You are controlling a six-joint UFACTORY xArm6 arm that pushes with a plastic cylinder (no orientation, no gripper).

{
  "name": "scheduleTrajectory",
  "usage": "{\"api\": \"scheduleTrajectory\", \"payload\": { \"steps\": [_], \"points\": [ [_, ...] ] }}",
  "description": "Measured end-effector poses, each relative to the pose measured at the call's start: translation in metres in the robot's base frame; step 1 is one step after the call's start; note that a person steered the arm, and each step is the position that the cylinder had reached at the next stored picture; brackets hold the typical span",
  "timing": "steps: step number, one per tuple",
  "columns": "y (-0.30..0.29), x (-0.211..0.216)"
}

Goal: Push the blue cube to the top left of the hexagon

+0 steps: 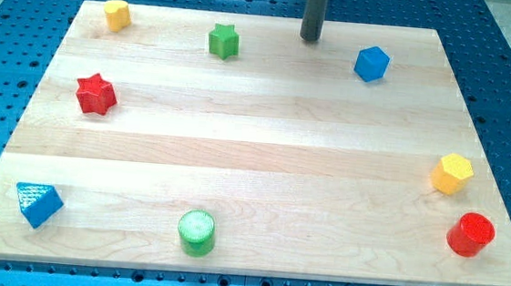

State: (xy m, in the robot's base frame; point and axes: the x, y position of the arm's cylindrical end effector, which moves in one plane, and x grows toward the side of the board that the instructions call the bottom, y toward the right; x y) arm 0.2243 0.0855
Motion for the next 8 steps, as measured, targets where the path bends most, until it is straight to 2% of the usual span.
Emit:
{"api": "scheduleTrajectory", "payload": {
  "steps": [1,3,5,6,7,8],
  "points": [
    [0.068,0.015],
    [0.115,0.12],
    [0.037,0.159],
    [0.046,0.176],
    [0.009,0.197],
    [0.029,0.212]
  ]
}}
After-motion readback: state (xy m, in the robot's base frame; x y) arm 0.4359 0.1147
